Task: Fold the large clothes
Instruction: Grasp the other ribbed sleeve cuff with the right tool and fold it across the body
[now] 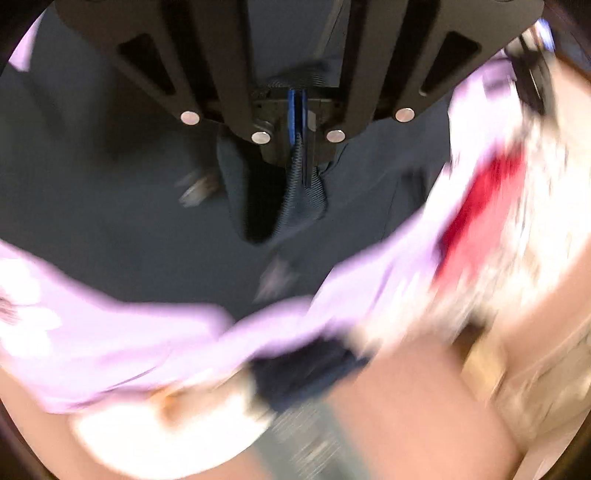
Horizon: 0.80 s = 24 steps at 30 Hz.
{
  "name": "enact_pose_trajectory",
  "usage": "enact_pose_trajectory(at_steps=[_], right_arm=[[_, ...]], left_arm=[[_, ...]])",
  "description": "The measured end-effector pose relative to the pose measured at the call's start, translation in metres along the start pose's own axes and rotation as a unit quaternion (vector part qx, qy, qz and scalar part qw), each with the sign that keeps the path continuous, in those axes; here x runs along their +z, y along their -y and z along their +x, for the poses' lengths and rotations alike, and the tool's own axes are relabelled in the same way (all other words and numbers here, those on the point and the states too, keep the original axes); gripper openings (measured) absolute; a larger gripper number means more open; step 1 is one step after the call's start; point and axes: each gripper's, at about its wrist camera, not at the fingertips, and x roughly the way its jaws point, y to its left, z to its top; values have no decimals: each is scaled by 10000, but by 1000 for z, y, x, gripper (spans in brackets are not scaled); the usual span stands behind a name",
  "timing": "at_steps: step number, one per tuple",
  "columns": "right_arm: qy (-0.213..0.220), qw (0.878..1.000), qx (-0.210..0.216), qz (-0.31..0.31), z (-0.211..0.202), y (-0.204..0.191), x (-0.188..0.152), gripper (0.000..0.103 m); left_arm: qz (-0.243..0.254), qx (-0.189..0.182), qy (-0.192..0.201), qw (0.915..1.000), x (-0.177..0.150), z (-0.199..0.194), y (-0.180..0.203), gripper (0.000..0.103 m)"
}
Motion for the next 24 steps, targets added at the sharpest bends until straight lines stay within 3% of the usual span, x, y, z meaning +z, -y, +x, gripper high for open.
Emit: enact_pose_trajectory(at_steps=[3,6,10,14,19,21,24], right_arm=[[-77,9961,-871,71,-6,41,3,2],[-467,9935,-1037,39,-2,67,-13,2],[-597,9952,-747,221,3,80,-27,4],[-696,9959,-578,14,9,64,-27,6],[-801,9967,-57,-126,13,48,-27,6],[-934,9954,27,-199,20,43,-35,6],[-1156,9929,-128,-250,32,44,-49,6]], left_arm=[[-165,-268,-98,9995,8,25,8,100],[-202,-367,-212,9989,21,53,19,100],[-256,-178,-235,9992,45,90,29,100],[-809,-243,137,9963,68,100,19,98],[-1487,-687,859,9827,96,74,-4,91],[-1935,-992,931,9716,100,64,-28,91],[-2141,-1111,949,9658,98,59,-50,90]])
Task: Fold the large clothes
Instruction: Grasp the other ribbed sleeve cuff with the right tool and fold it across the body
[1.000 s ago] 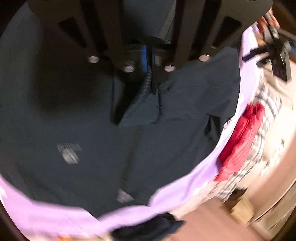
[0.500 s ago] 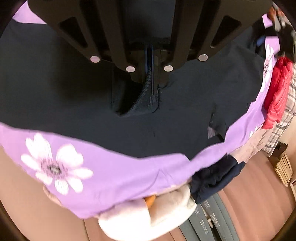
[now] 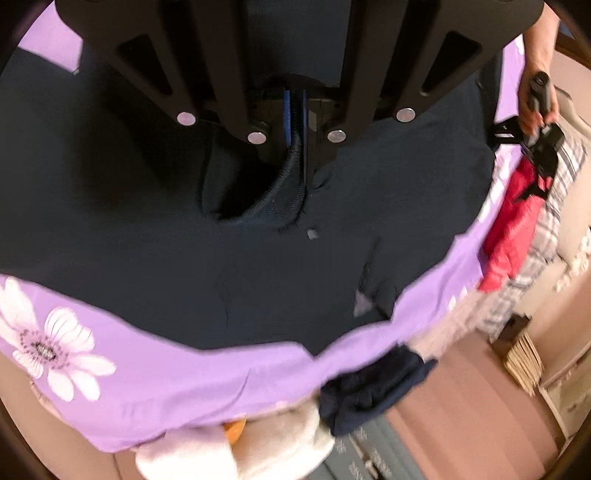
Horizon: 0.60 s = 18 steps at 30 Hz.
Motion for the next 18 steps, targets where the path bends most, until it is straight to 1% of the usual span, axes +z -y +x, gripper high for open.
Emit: enact_pose_trajectory(at_steps=[1,2,3,4,5,6,8,9,10,11,14,16,17,18], right_arm=[[-61,9999,-43,75,4,4,-4,6],[-92,9998,-34,169,6,9,-5,6],[-114,9994,23,327,6,15,-7,8],[-116,9989,48,444,2,19,-8,18],[-88,9983,90,563,-3,24,-9,27],[-27,9979,120,637,-11,29,-9,30],[132,9977,32,665,-25,35,-9,39],[241,9974,-23,682,-33,38,-9,41],[302,9970,-23,707,-37,39,-8,46],[340,9966,25,745,-40,41,-6,48],[226,9969,95,754,-33,37,-1,49],[142,9984,-39,546,-20,24,1,48],[139,9989,-166,417,-15,18,1,26],[119,9992,-252,302,-11,12,1,14]], left_arm=[[52,-31,-60,10000,1,-1,0,90],[211,60,-116,9997,0,-3,4,90],[399,208,-142,9989,-1,-4,9,90],[581,364,-181,9975,-3,-2,15,90],[867,623,-276,9939,-6,-4,23,91],[1086,771,-331,9905,-9,-5,28,93],[1650,1273,-326,9775,-16,-12,38,96],[2073,1548,-289,9655,-21,-17,47,96],[2376,1712,-261,9558,-24,-19,54,96],[2708,1930,-219,9428,-29,-21,63,96],[3309,2128,-203,9191,-44,-18,80,96],[3880,2324,-290,8914,-67,-7,95,94],[4102,2385,-327,8797,-77,-1,98,92],[4355,2428,-417,8658,-91,10,100,82]])
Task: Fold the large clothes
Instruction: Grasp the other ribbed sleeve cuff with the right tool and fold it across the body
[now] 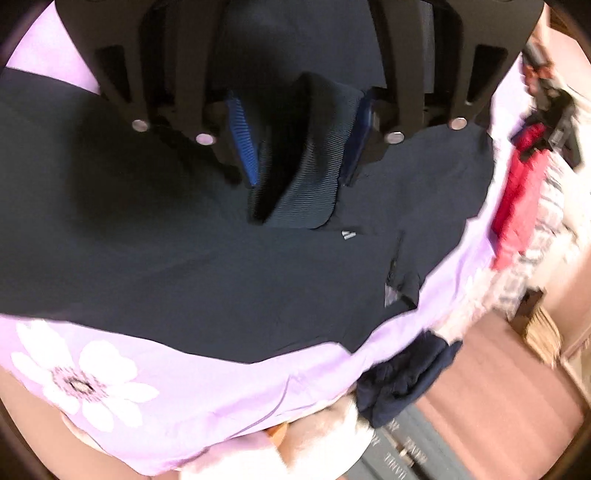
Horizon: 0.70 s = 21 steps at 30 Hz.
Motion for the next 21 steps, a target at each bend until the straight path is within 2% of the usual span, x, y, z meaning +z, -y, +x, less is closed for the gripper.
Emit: enact_pose_trajectory(at_steps=[1,2,3,6,7,9,10,11,12,15,17,19,21], right_arm=[[78,9999,-46,-115,2,-9,-1,8],[182,9997,16,-182,-1,-14,-1,5],[280,9993,57,-222,-4,-17,0,4],[703,9962,375,-364,-22,-17,3,4],[572,9971,317,-385,-19,-13,3,4],[-24,9991,198,-383,-2,-4,2,5],[-318,9986,-66,-409,7,2,-1,8],[-407,9980,-168,-459,9,5,-3,16],[-382,9979,-190,-493,5,6,-3,18],[121,9978,-332,-562,-22,3,1,22],[465,9940,-356,-923,-35,-13,0,22],[443,9905,-59,-1298,-34,-29,-4,22],[201,9863,-10,-1638,-21,-40,-12,22]], left_arm=[[171,-12,-111,9998,-2,10,12,73],[223,-12,-210,9995,-3,15,16,55],[227,65,-407,9989,-5,30,19,47],[113,356,-665,9971,-15,54,7,47],[82,379,-692,9969,-19,57,1,47],[72,278,-620,9977,-22,58,-7,47],[81,289,-603,9977,-22,56,-9,47],[76,287,-618,9976,-22,55,-11,47],[61,275,-652,9975,-21,54,-14,47],[84,292,-725,9969,-18,52,-19,47],[145,320,-730,9967,-20,51,-16,47],[197,401,-704,9965,-21,54,-12,47],[204,452,-676,9965,-23,54,-11,49]])
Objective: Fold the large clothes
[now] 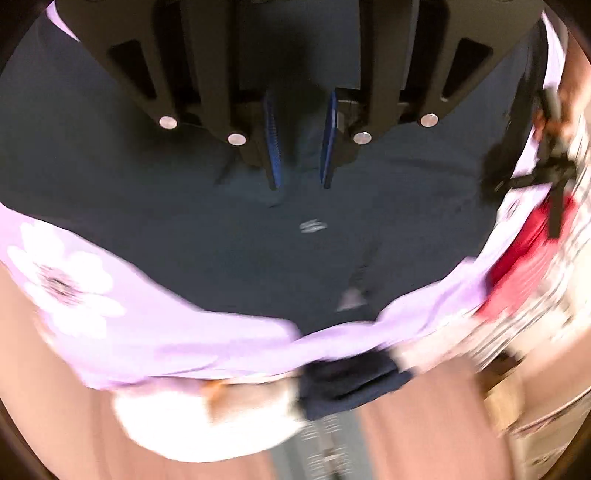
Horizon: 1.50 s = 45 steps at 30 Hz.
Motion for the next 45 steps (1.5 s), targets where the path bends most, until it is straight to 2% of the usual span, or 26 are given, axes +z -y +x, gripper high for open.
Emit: enact_pose_trajectory(at_steps=[3,6,7,8,9,10,11,14,17,20,23,24,25,28,31,33,38,43,45], right_arm=[[-584,9978,-226,-230,35,3,-19,22],[-479,9982,70,366,31,16,-22,25],[-483,9972,143,557,24,19,-22,33],[-434,9964,256,689,14,20,-22,48],[-302,9964,335,715,-1,19,-24,53],[-195,9967,360,701,-14,15,-28,57],[-117,9968,361,705,-28,15,-33,60],[44,9944,334,1003,-72,23,-66,62],[142,9872,105,1587,-118,53,-118,65],[244,9735,-348,2249,-167,87,-171,68],[428,9532,-589,2934,-211,120,-213,69],[555,9413,-678,3261,-231,135,-229,69],[640,9347,-726,3420,-240,142,-237,69],[1149,9026,-745,4081,-279,167,-270,69],[1501,8775,-595,4515,-293,180,-292,69],[1600,8652,-578,4717,-289,183,-301,69],[1682,8452,-473,5051,-263,198,-305,69],[1780,8485,-691,4935,-248,214,-282,69],[1800,8461,-798,4954,-242,223,-273,69]], left_arm=[[85,56,-36,9999,2,3,5,51],[154,132,-151,9997,4,4,9,53],[134,111,-191,9997,4,2,11,60],[117,73,-201,9997,3,0,12,73],[77,31,-144,9999,-1,-9,14,83],[65,27,-63,10000,-5,-17,16,86],[82,-19,7,10000,-12,-26,18,91],[193,-178,70,9996,-35,-47,26,96],[333,-426,39,9985,-72,-67,34,100],[312,-747,-56,9967,-112,-84,38,101],[84,-1055,-236,9941,-152,-95,34,101],[-29,-1142,-270,9931,-166,-101,31,101],[-85,-1187,-278,9925,-174,-106,29,101],[-185,-1229,-146,9921,-194,-128,27,101],[-297,-1416,-92,9894,-205,-149,27,101],[-316,-1552,-64,9874,-208,-161,32,101],[-242,-1713,67,9849,-210,-185,44,101],[-223,-1589,201,9868,-215,-201,49,101],[-240,-1554,209,9873,-217,-204,51,101]])
